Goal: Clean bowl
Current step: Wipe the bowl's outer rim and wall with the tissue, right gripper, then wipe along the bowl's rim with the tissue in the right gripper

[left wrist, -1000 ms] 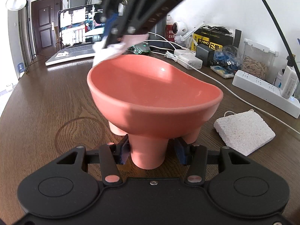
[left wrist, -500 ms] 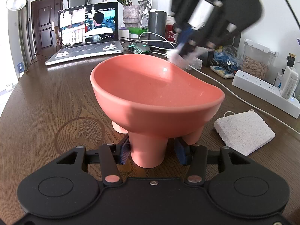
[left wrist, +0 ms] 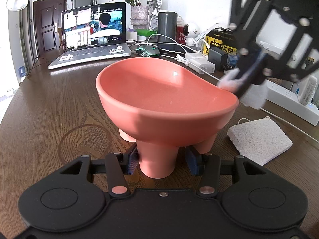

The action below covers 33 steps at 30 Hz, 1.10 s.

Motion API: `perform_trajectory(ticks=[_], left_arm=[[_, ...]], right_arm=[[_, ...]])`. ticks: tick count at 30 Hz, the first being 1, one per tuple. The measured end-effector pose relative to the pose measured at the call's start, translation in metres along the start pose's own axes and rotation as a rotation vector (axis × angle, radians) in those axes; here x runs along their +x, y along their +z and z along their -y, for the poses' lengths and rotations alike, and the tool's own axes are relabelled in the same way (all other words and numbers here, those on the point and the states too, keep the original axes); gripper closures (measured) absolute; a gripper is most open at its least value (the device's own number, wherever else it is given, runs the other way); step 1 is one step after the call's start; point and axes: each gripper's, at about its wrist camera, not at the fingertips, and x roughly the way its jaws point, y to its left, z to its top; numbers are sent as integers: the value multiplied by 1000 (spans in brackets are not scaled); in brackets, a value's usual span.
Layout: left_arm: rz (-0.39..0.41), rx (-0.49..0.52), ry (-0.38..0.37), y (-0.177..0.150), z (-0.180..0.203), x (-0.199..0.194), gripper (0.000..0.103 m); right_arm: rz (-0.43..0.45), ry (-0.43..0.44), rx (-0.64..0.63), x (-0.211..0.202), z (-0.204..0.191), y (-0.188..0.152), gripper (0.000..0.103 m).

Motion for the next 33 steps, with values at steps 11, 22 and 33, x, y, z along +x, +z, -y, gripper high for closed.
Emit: perform_trajectory(ticks=[11, 22, 33], left_arm=[[0, -1, 0, 0, 1, 2, 54], [0, -1, 0, 0, 2, 2, 54], [0, -3, -2, 1, 1, 2, 54]], right_arm=[[161, 42, -20, -31, -18, 34, 101], [269, -21, -77, -28, 2, 69, 101], [280, -116, -69, -3, 48, 81, 101]])
